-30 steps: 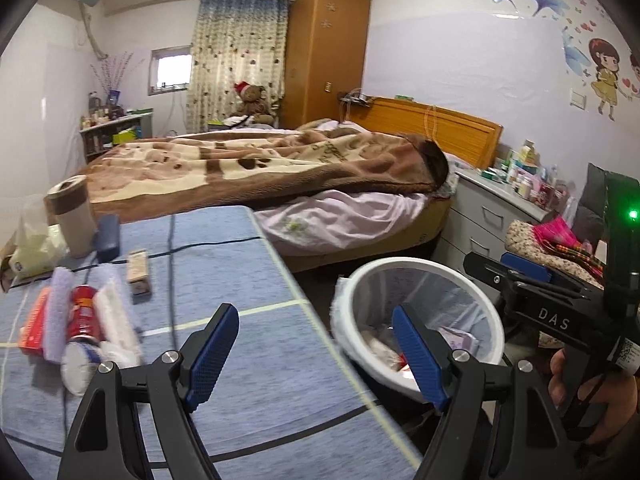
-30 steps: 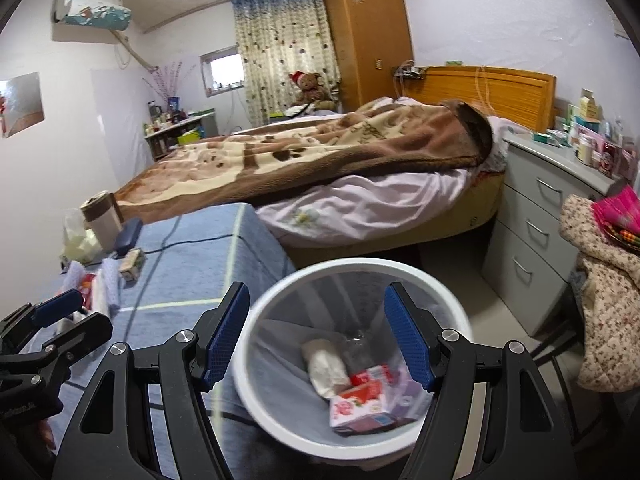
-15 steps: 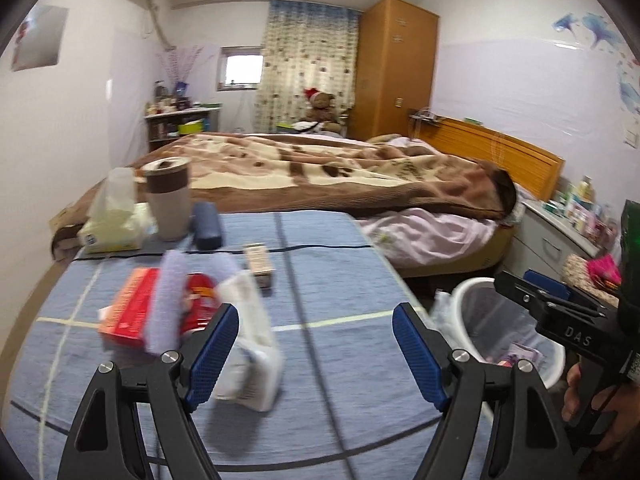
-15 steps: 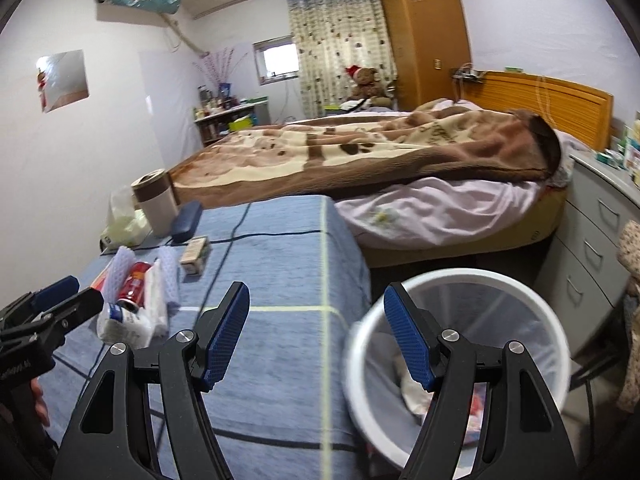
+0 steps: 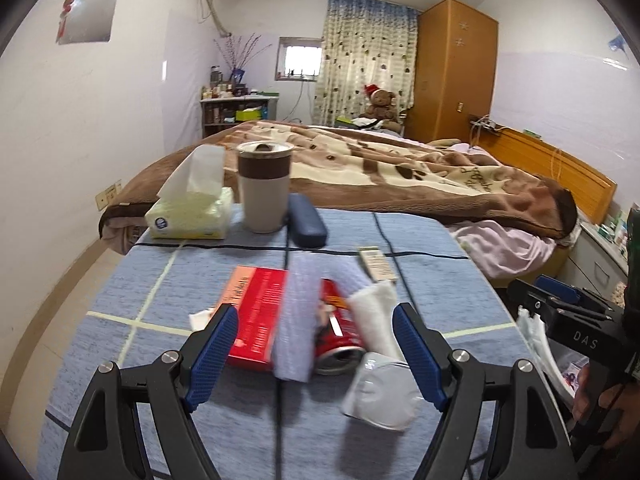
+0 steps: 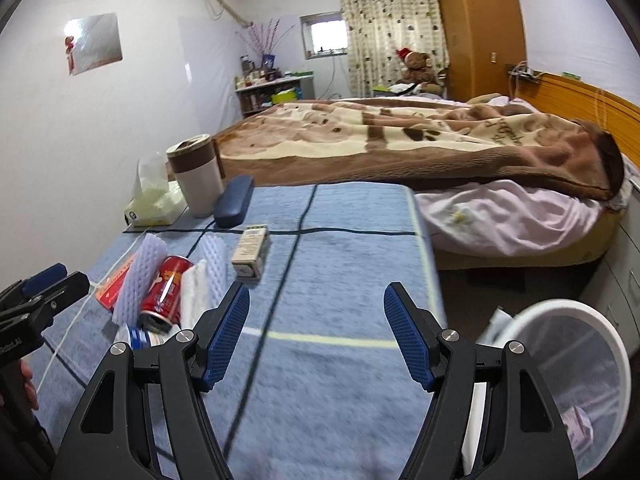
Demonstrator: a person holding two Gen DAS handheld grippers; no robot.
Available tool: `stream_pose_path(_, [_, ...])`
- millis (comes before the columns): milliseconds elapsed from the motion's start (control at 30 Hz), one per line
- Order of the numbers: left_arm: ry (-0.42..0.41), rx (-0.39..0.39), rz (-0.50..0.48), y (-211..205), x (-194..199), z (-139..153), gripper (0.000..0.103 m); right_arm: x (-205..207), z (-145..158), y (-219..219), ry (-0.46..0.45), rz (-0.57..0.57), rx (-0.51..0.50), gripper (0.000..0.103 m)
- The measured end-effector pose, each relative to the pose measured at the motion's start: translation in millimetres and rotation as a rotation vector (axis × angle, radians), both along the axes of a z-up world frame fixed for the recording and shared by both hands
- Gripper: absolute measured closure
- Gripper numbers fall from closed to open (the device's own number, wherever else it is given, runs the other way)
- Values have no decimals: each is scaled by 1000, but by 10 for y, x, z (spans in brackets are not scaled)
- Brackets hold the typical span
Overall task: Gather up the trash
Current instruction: 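Grasp the red Cilostazol Tablets box with the left tool while the right tool grasps the small white box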
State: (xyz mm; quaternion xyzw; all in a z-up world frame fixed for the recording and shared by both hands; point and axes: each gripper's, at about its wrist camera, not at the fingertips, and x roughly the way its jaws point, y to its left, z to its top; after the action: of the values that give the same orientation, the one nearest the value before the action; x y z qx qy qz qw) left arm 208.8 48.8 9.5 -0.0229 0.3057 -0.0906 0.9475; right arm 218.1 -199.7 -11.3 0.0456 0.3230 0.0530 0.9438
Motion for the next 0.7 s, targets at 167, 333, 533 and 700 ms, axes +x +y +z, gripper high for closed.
stream_pose_path(167, [24,-9,73,322,229,-92,24,259,-56,165,23,33,1,32])
stream_pose_path(333, [65,7,83,494,452,-237,24,555,-130,269,49,66,4,32])
stream_pose_path(533, [97,24,57,538,681,-363,24,892,-240,422,100,99,-2,32])
stream_pose_path(700, [141,38,16,470,830,-491,24,1063,-322,506,123,111,-14,32])
